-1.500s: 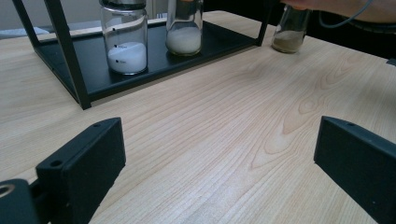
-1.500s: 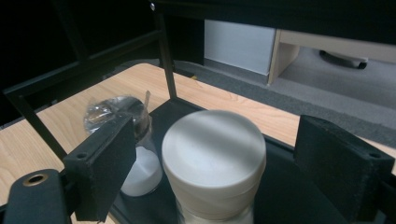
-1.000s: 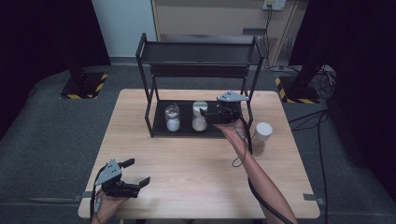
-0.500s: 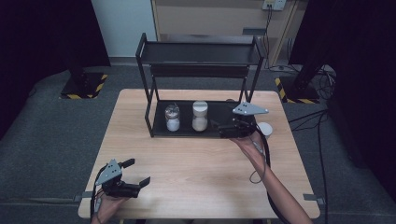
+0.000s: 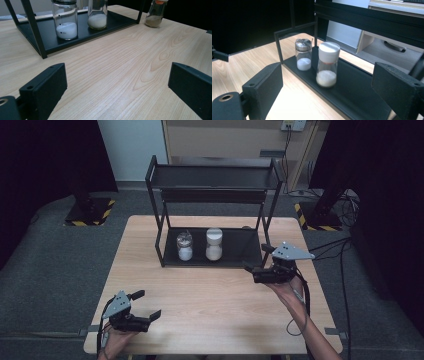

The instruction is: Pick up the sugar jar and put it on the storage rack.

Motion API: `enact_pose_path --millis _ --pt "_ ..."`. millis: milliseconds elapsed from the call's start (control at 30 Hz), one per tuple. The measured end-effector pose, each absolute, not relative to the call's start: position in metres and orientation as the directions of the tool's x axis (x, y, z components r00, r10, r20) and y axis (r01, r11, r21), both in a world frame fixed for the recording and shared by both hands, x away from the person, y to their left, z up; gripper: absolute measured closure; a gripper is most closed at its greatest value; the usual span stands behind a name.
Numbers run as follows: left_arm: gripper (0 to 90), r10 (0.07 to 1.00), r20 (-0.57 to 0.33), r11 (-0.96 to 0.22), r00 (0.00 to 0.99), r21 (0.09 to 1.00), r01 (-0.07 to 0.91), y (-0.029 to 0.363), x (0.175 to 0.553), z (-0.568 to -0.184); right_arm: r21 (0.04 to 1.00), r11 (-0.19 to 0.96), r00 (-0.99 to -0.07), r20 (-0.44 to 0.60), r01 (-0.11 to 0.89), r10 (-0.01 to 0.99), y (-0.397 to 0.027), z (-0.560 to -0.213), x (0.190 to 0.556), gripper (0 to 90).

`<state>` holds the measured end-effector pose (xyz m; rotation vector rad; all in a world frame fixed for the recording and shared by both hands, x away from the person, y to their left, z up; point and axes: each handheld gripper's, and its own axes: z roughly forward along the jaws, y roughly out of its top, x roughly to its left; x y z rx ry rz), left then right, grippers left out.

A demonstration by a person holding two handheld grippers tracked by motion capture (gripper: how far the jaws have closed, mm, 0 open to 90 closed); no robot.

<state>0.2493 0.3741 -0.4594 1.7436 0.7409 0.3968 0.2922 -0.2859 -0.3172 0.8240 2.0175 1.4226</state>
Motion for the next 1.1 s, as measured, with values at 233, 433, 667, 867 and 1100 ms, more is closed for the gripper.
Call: enact_pose_path --millis 233,433,667,867,1100 --pt "1.0 0.659 -0.107 -0.157 0.745 0.948 0.276 0.374 0.249 -0.460 0.950 0.256 -0.656 -0.080 0.177 0.750 -0.305 -0.322 0.271 10.1" --pt "0.9 0.657 -0.105 -0.158 0.746 0.949 0.273 0.374 0.249 -0.459 0.952 0.248 -0.640 -0.078 0.180 0.764 -0.316 -0.329 0.253 10.0" --pt "0.9 0.656 -0.104 -0.160 0.748 0.949 0.272 0.374 0.249 -0.459 0.951 0.240 -0.621 -0.069 0.197 0.780 -0.329 -0.340 0.235 9.9" --pt "0.9 0.654 -0.103 -0.161 0.749 0.949 0.271 0.373 0.249 -0.459 0.949 0.225 -0.608 -0.047 0.220 0.793 -0.338 -0.353 0.223 9.9" --pt "0.9 0.652 -0.101 -0.164 0.751 0.949 0.270 0.373 0.249 -0.459 0.949 0.227 -0.589 -0.056 0.220 0.806 -0.346 -0.363 0.209 9.9"
